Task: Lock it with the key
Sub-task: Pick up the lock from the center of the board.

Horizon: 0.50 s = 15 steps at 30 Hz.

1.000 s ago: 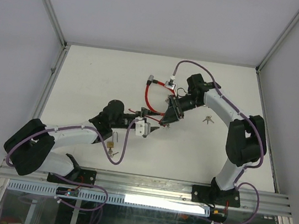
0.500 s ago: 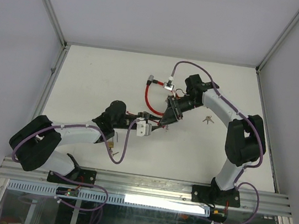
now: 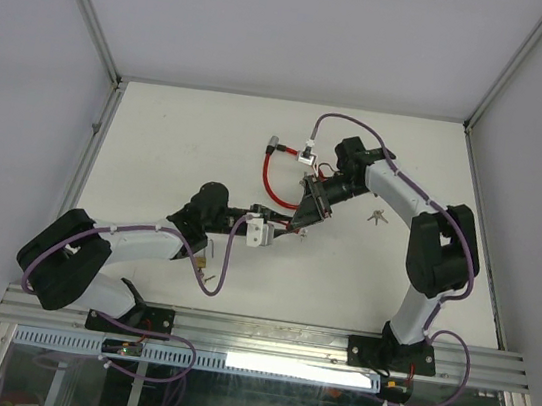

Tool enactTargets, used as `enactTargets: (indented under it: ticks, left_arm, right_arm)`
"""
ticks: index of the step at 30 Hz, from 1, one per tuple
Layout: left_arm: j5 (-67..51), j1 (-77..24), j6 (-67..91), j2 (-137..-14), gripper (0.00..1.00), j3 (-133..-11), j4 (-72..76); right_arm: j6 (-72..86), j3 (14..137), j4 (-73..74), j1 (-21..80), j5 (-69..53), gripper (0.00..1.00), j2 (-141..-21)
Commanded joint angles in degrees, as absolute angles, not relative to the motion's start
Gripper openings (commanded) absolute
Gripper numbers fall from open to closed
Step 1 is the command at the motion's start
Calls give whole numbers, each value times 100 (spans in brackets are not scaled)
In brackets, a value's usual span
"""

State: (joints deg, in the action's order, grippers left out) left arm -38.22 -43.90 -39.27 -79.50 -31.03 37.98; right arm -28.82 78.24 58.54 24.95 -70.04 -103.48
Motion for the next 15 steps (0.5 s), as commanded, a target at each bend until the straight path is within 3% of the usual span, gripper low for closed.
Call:
enactTargets:
  ticks: [1, 4, 11, 15]
  left_arm:
    - [-4160, -4459, -3884, -7803, 0, -3184, 4212]
    - [-4007, -4452, -3872, -7781, 0, -3138, 4152]
    - [-3724, -4433, -3745, -7715, 0, -2935, 4399]
    - [-3645, -4409, -3706, -7667, 0, -2852, 4488]
  right_arm:
    - [-3070, 8147, 5831, 2524, -7368, 24, -10358]
    - [-3078, 8165, 5844, 2495, -7285, 37, -10292]
    - [-3089, 8133, 5812, 2478, -7195, 54, -10244]
    - [-3087, 8121, 5807, 2471, -7161, 58, -10230]
